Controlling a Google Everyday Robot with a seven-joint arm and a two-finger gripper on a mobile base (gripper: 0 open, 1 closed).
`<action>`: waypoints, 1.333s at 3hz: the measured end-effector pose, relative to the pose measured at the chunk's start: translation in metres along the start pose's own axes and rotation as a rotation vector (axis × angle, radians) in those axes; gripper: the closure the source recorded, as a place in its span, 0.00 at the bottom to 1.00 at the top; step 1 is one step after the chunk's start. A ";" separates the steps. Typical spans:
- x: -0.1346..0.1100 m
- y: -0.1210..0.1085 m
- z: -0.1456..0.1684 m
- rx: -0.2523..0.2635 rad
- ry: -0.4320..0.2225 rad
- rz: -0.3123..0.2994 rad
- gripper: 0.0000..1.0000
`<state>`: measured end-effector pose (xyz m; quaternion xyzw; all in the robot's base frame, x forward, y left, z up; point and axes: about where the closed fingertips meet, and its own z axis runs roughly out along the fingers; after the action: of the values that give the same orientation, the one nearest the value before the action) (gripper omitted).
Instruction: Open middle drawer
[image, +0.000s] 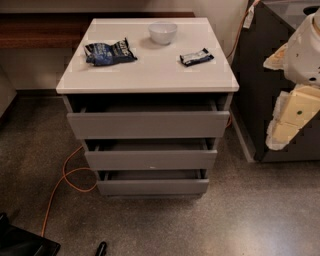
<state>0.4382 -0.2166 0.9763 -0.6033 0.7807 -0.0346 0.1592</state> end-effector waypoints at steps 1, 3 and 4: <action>-0.004 0.000 0.002 0.000 -0.006 -0.003 0.00; -0.059 0.009 0.051 -0.022 -0.116 -0.076 0.00; -0.098 0.025 0.093 -0.053 -0.182 -0.135 0.00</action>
Offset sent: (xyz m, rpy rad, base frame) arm 0.0203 0.0498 -0.0348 0.0749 0.0151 0.0741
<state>0.4638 -0.1034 0.9020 -0.6590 0.7214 0.0303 0.2108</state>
